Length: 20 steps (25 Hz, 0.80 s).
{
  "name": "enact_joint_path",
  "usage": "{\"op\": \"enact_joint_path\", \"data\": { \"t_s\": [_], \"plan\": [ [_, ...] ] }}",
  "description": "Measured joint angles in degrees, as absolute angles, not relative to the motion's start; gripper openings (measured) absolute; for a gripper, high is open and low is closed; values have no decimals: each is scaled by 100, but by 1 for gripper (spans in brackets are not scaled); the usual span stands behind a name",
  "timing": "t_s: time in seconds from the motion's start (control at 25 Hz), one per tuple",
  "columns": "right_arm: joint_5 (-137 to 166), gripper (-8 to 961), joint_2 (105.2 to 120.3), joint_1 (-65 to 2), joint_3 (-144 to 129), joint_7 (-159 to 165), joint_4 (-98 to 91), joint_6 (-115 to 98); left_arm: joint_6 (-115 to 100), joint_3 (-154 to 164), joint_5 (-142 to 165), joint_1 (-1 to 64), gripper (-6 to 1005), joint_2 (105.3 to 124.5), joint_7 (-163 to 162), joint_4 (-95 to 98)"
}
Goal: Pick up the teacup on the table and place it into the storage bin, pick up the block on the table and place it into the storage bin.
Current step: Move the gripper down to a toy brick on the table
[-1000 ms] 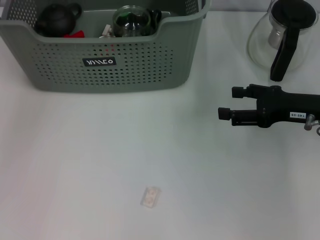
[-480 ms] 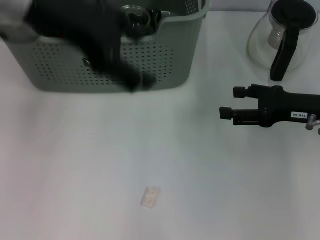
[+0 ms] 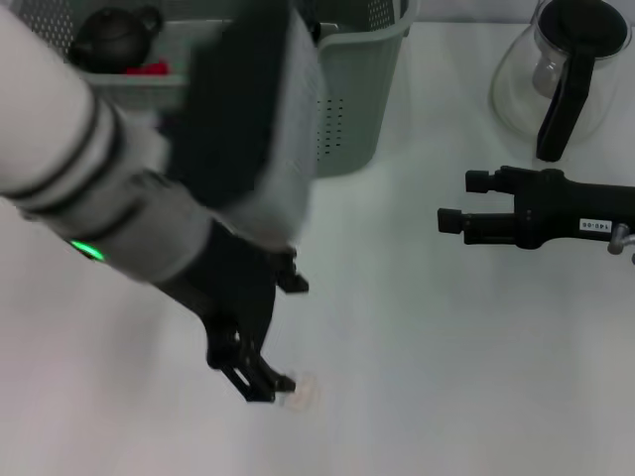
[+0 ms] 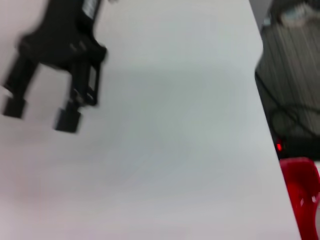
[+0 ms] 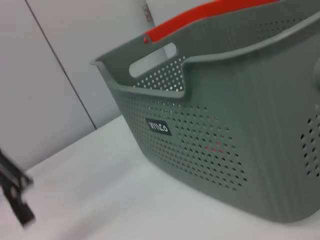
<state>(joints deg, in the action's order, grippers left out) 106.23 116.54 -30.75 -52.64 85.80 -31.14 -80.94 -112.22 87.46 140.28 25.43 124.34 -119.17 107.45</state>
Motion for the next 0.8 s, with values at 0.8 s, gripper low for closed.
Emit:
{"op": "enact_joint_path", "data": {
  "t_s": [0.8],
  "plan": [
    [10614, 904, 11654, -3061, -5264, 8622, -3116, -8075, -9572, 11185, 15058, 3032, 839, 12453, -12465, 8820]
  ]
}}
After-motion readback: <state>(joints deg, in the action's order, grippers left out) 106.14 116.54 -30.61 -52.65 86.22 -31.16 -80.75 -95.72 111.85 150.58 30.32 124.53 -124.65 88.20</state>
